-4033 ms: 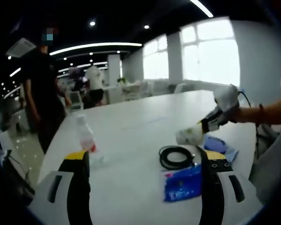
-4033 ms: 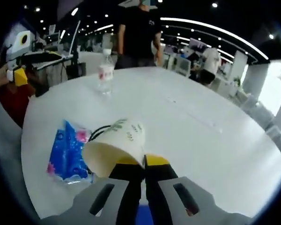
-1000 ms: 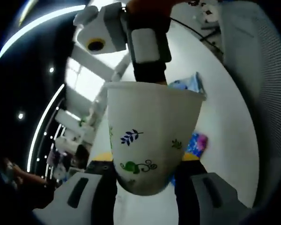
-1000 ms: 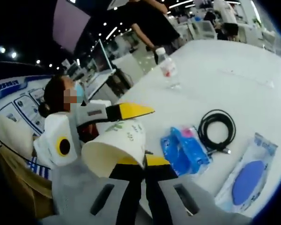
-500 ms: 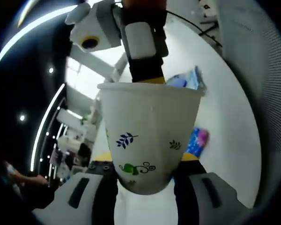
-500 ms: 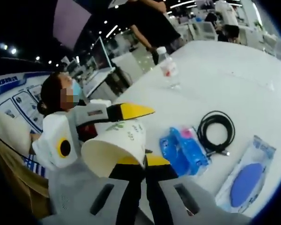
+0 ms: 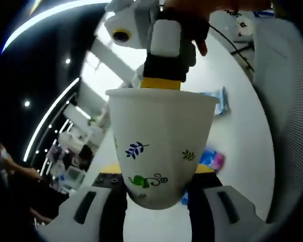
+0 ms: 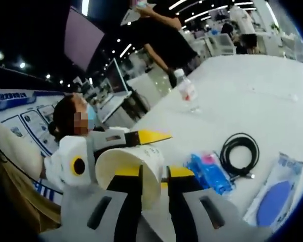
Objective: Arrange the tabletop items into an orderly group along one side of the table until the central work area is clear of visible clutter.
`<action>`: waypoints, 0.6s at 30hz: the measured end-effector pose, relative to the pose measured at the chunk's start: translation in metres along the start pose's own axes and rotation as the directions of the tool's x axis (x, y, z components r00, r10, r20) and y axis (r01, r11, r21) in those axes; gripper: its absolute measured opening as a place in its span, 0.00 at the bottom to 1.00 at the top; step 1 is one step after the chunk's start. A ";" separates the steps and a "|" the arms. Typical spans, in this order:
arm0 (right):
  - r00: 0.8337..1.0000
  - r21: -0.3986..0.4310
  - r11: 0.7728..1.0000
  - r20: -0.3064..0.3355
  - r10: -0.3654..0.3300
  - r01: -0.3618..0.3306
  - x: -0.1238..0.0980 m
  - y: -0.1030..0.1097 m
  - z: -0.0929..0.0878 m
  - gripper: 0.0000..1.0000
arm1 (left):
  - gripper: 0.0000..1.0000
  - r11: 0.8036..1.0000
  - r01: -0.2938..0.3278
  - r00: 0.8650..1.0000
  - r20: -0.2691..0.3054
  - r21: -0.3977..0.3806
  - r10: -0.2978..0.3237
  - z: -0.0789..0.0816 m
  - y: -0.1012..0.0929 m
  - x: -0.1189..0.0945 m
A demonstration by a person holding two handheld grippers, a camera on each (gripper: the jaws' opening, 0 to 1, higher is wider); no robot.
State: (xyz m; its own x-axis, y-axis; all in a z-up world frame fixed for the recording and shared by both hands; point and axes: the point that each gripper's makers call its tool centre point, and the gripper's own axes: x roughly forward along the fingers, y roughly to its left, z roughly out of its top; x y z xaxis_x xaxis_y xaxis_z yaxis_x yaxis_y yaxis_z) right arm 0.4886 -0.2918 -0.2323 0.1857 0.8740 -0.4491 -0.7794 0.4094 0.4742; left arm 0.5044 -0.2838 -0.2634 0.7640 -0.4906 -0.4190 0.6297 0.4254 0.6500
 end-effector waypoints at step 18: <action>0.992 0.012 1.000 0.126 0.020 -0.022 -0.006 0.004 0.023 0.51 | 0.42 0.984 0.007 0.999 0.035 -0.179 -0.001 0.001 0.003 -0.001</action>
State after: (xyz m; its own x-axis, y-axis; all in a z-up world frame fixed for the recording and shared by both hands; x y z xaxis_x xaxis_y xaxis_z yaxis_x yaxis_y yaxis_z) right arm 0.4980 -0.2895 -0.2103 0.2439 0.9080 -0.3406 -0.7759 0.3934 0.4931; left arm 0.5054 -0.2828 -0.2609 0.7579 -0.5175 -0.3973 0.6504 0.5513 0.5226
